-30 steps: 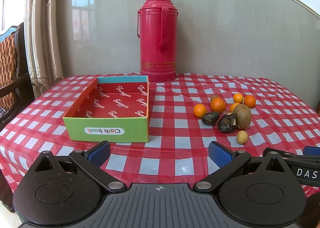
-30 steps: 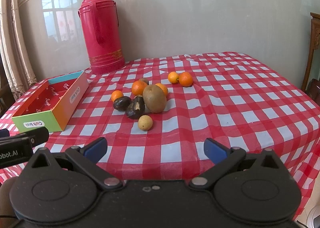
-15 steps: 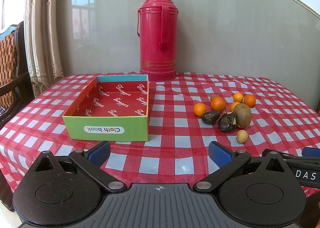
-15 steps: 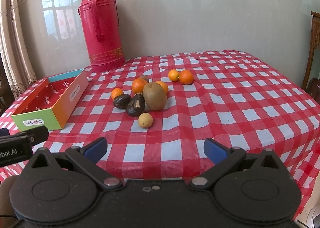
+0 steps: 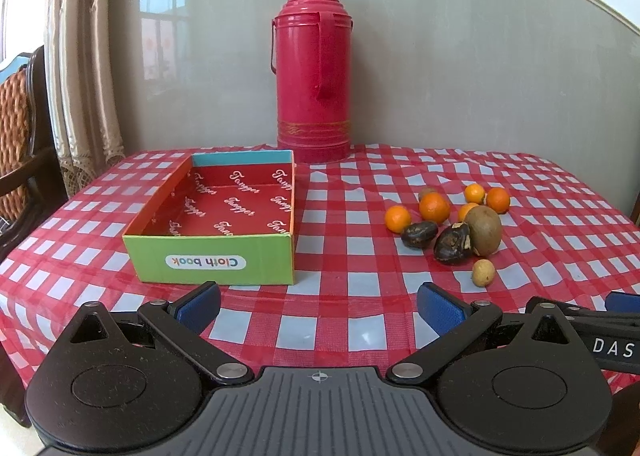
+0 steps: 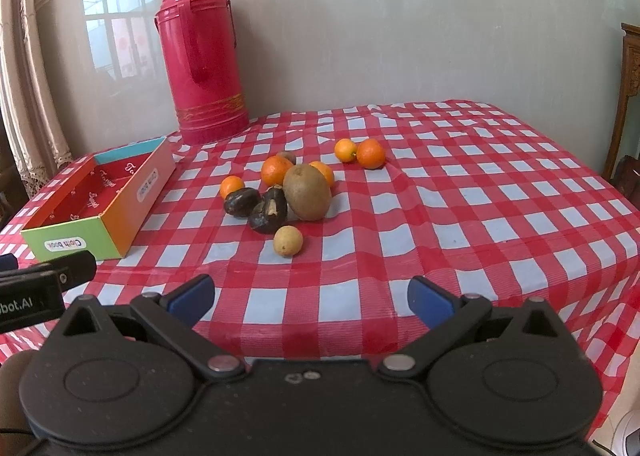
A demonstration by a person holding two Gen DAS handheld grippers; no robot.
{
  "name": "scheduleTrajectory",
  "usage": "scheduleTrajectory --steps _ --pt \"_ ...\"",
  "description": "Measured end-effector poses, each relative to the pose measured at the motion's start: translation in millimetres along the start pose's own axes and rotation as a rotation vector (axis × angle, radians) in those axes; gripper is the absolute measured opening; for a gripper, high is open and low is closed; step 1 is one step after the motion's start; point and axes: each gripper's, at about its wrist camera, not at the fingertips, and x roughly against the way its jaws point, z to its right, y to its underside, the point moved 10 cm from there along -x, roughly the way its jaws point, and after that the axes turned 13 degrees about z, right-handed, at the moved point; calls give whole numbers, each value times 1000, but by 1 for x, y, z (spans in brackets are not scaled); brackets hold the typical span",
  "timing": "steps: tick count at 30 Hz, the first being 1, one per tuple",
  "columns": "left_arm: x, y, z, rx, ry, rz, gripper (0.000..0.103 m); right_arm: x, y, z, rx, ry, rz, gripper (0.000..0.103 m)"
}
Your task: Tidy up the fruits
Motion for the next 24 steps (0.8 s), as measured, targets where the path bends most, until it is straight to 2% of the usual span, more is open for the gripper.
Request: scheduleTrajectory --steps 16,24 --pt "-12 -11 14 -73 0 24 103 -7 -7 50 -109 72 40 98" --pt "-24 -14 57 -201 86 35 103 -10 -10 81 -167 126 94 98"
